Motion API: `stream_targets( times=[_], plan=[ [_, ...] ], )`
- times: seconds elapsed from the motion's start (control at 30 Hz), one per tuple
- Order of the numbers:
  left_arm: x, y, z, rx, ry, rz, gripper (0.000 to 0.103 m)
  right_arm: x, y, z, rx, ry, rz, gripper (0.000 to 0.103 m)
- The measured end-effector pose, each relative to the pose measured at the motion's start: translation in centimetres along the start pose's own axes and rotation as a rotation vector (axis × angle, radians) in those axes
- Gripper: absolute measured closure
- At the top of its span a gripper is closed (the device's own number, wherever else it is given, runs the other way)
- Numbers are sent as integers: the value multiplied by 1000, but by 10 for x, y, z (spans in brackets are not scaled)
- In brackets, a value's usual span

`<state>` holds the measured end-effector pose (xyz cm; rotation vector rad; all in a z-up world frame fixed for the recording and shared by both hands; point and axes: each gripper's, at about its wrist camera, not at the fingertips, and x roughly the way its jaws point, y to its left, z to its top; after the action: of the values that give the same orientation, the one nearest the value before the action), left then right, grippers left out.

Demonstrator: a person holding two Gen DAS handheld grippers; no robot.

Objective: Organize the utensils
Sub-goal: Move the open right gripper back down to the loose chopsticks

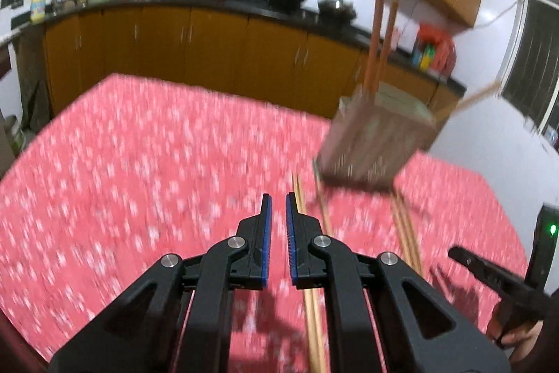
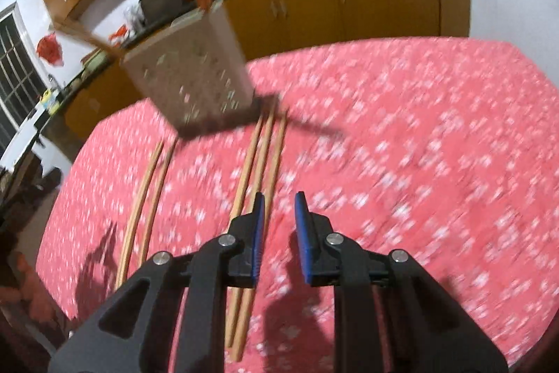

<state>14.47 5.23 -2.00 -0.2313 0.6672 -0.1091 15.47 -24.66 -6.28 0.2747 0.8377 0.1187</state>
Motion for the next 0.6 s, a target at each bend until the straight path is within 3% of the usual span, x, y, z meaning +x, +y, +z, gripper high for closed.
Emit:
stream_targets(
  times=[0.13,0.23,0.3,0.6],
  plan=[
    [13,-1,-24,10,75,-21,94,18,11,-11,-42,53,-4,83],
    [18,-5,-36,15,107,-36,94,33,20,-16,-85,91,-55,87],
    [22,-7,-41,22,131,-48,94,33,18,-22,-105,78,-90,94],
    [37,-18,-60,55,204,-93,94,28,-8,-17,-48,56,-139,95]
  ],
)
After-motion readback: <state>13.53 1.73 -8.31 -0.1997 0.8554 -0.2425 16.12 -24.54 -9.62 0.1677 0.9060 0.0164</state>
